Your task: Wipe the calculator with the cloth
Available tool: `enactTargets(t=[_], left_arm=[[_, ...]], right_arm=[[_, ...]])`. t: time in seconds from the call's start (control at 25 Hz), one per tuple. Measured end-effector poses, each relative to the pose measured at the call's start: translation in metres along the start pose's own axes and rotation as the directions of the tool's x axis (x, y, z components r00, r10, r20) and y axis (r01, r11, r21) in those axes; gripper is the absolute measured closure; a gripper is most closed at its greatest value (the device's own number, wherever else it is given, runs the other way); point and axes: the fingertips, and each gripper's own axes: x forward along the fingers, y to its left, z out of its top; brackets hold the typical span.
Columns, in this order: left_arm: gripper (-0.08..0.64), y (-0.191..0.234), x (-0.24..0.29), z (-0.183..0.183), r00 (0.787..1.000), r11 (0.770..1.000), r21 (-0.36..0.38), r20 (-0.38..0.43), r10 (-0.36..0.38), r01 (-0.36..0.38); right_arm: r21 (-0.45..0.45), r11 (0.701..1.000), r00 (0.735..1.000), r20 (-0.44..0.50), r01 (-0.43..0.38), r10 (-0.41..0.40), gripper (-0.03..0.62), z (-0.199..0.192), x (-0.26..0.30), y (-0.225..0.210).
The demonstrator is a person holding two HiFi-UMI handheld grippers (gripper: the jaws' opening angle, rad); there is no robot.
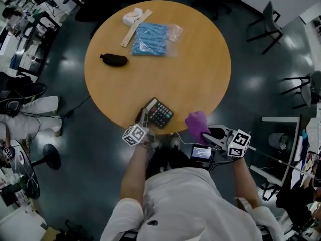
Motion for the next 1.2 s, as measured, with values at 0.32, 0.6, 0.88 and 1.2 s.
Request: enactTargets(t=[0.32,0.6,0.88,1.2], left_arm=[[0.468,0.006,-0.003,-0.007,0.998,0.999,0.009,-0.034,0.052,-0.051],[0.448,0.015,-0.007,-0.010,0.991,0.993,0.013,-0.058,0.120,-0.119],[0.431,0.026,-0.017,0.000,0.982,0.983,0.041,-0.046,0.183,-0.181],[0.433,0.005,-0.051,0.060,0.985,0.982,0.121,0.106,0.135,-0.147]], right_arm=[[0.003,1.000,1.000,0.003,-0.013,0.013,0.505,-0.001,0.001,0.001],[0.005,1.000,1.000,0.025,-0.007,0.007,0.505,-0.003,-0.001,0.000],[-0.005,1.000,0.999,0.052,0.009,-0.008,0.505,-0.003,-0.004,0.006],[-0.016,0.998,0.991,0.121,0.060,-0.058,0.505,0.011,-0.016,0.006]])
